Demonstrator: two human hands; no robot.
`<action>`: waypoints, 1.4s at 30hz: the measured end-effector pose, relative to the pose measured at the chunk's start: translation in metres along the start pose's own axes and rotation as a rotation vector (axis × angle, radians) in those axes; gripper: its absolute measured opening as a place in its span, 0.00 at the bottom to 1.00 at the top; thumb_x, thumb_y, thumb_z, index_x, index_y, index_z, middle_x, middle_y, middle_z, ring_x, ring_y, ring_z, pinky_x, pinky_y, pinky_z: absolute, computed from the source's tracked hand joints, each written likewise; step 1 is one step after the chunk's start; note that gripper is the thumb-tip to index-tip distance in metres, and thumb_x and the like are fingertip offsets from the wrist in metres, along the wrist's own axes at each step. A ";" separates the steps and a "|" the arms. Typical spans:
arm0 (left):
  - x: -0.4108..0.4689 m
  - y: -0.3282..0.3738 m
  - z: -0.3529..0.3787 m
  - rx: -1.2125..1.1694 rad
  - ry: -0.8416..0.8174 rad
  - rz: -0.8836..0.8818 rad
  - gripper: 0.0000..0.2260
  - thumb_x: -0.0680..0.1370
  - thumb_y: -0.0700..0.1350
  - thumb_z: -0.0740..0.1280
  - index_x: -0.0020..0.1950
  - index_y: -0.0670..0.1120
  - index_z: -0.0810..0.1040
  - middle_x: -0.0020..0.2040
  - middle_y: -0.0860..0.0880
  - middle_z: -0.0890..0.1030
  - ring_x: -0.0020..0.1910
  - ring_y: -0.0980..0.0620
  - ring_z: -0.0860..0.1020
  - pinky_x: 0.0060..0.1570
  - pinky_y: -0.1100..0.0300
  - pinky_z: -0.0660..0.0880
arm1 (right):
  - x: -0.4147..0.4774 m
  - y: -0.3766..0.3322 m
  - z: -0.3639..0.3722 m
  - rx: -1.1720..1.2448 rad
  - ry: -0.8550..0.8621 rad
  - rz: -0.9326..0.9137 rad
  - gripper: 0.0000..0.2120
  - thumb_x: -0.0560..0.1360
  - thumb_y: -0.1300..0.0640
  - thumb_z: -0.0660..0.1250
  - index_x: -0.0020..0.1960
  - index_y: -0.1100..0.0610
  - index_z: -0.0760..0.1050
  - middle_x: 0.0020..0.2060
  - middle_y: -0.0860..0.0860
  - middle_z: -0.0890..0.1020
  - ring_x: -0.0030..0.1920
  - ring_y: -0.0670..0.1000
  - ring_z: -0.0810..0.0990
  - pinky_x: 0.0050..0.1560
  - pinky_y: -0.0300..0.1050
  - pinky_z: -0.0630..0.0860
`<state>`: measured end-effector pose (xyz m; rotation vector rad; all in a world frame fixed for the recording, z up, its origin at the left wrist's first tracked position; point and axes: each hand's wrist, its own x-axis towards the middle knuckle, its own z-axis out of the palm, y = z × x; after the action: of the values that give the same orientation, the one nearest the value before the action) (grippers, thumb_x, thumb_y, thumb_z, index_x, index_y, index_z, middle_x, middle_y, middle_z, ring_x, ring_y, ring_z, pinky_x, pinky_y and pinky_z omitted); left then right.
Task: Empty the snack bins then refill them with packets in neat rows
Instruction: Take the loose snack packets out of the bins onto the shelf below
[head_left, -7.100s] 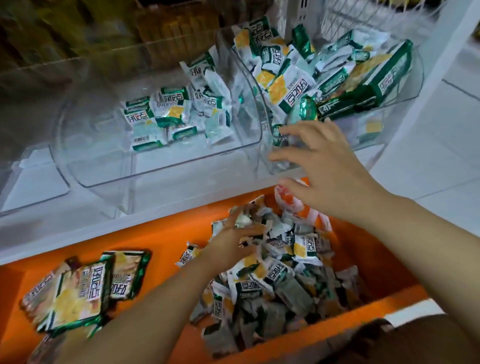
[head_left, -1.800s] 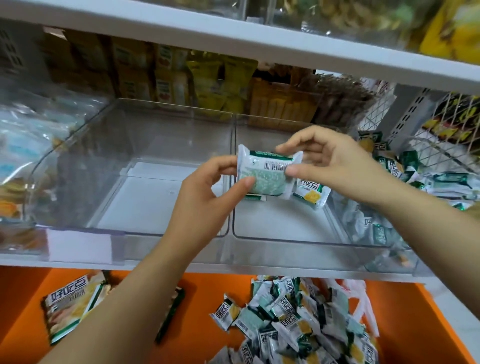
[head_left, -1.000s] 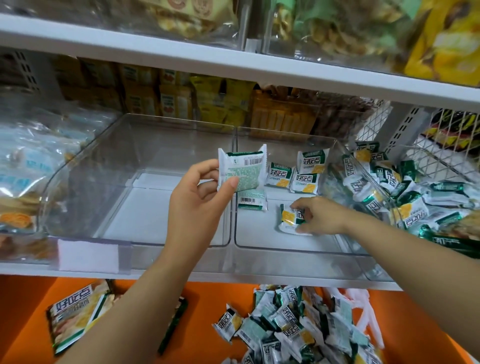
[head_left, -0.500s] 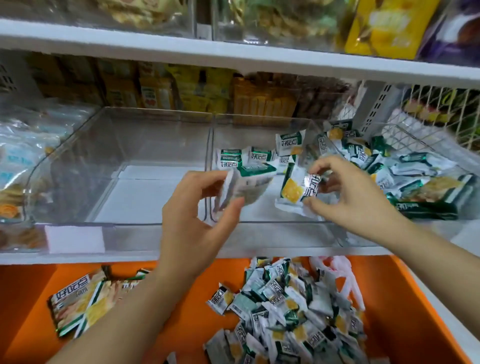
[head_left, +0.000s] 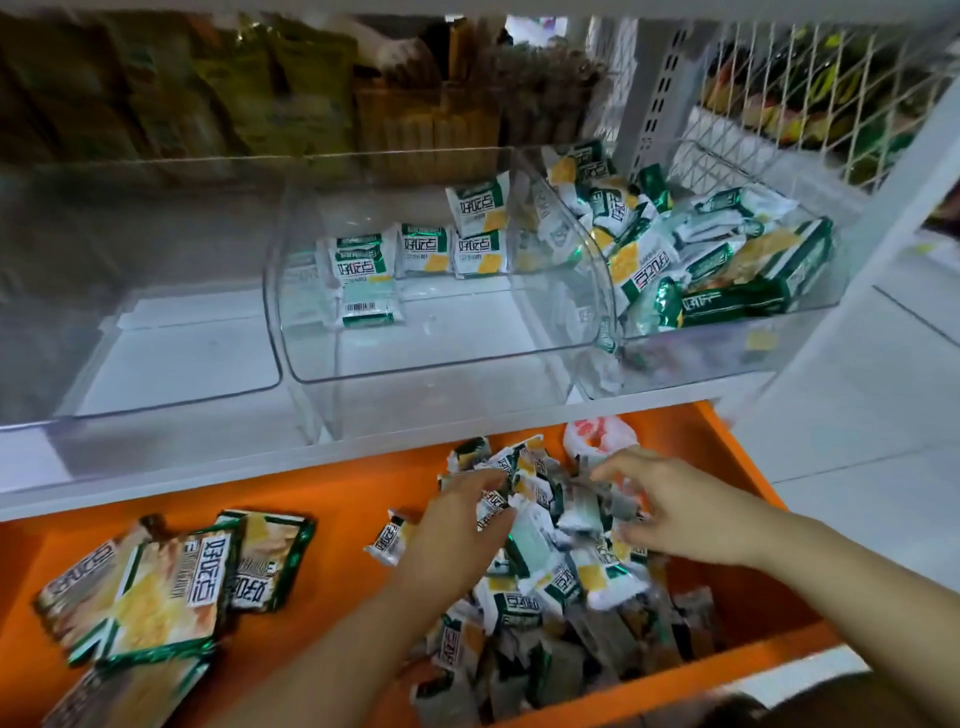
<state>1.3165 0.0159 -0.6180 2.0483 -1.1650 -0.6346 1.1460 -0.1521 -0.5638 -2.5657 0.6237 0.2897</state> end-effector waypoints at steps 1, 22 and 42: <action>-0.001 0.006 -0.008 0.020 0.025 0.075 0.16 0.80 0.49 0.64 0.67 0.54 0.72 0.62 0.56 0.74 0.60 0.60 0.72 0.57 0.68 0.69 | -0.001 -0.006 -0.009 0.038 0.046 -0.011 0.21 0.73 0.52 0.71 0.63 0.43 0.69 0.57 0.40 0.71 0.54 0.40 0.73 0.51 0.34 0.68; 0.055 0.004 -0.211 0.036 0.721 0.324 0.11 0.79 0.40 0.65 0.56 0.54 0.76 0.49 0.61 0.74 0.49 0.63 0.74 0.53 0.73 0.69 | 0.220 -0.145 -0.098 -0.270 0.253 -0.297 0.26 0.70 0.55 0.73 0.66 0.55 0.72 0.62 0.55 0.73 0.63 0.55 0.72 0.60 0.44 0.69; 0.052 0.001 -0.214 -0.247 0.591 0.224 0.10 0.78 0.47 0.64 0.50 0.65 0.73 0.51 0.65 0.76 0.55 0.69 0.73 0.53 0.75 0.70 | 0.289 -0.149 -0.107 -0.383 0.428 -0.238 0.16 0.72 0.50 0.70 0.58 0.52 0.74 0.53 0.51 0.75 0.53 0.52 0.74 0.49 0.46 0.74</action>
<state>1.4894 0.0391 -0.4832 1.6930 -0.8902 -0.0430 1.4789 -0.1982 -0.5004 -3.0687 0.4283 -0.2547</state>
